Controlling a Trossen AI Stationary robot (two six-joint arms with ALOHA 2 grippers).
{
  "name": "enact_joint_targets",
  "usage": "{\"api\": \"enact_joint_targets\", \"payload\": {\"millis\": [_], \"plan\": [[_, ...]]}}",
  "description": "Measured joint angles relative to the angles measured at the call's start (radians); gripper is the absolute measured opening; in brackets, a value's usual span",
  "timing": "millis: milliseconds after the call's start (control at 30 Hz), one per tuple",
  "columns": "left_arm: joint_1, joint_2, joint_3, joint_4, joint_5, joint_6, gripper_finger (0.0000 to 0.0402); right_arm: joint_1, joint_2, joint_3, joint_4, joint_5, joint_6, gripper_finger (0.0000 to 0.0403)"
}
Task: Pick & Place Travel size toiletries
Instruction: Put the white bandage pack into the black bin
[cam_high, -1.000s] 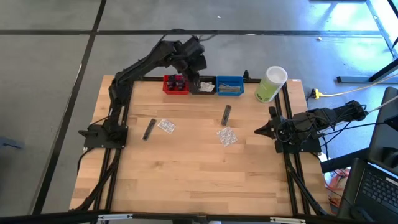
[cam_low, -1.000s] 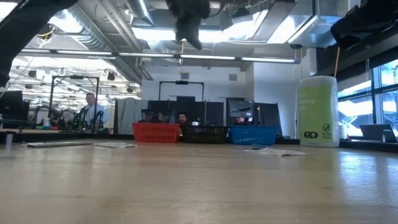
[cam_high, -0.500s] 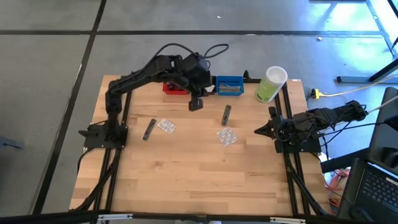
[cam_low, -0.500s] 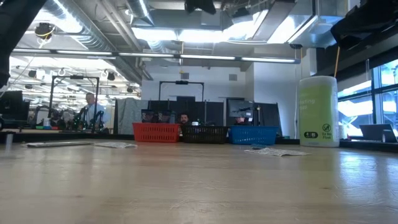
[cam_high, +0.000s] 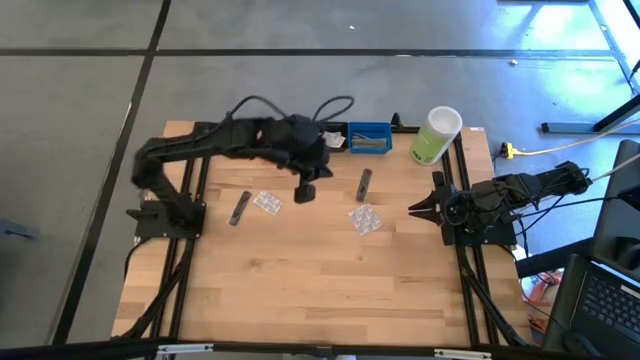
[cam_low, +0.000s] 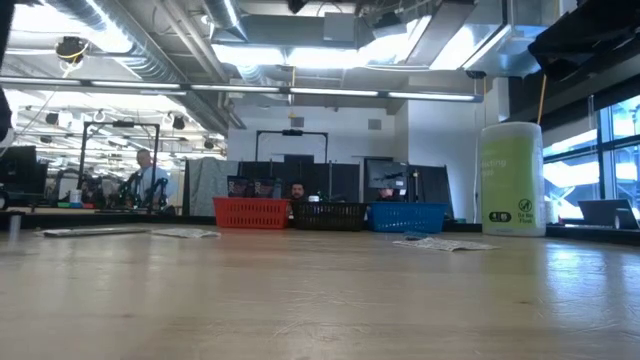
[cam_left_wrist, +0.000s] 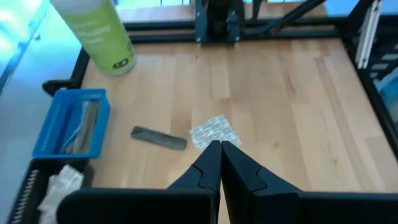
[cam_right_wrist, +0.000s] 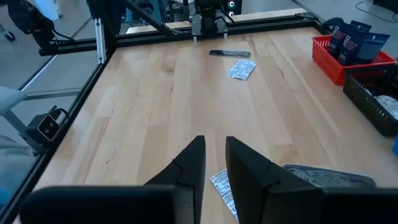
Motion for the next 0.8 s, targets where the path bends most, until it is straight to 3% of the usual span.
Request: {"api": "enact_joint_targets", "payload": {"millis": [200,400,600,800], "plan": [[-0.034,-0.256,-0.454,0.352,0.000,-0.076,0.0003,0.000,0.015,0.000,0.013,0.000,0.000,0.0070],[-0.076,-0.496,-0.775,0.560,-0.030,-0.122,0.0003,0.000,0.048,0.000,0.052,0.000,0.000,0.0056],[-0.113,-0.667,-0.975,0.632,-0.051,-0.156,0.0003,0.000,0.109,0.000,0.115,0.000,0.000,0.0041],[-0.139,-0.712,-1.085,0.622,-0.051,-0.202,0.0009,0.000,0.154,0.000,0.187,0.000,0.000,0.0030]]}}
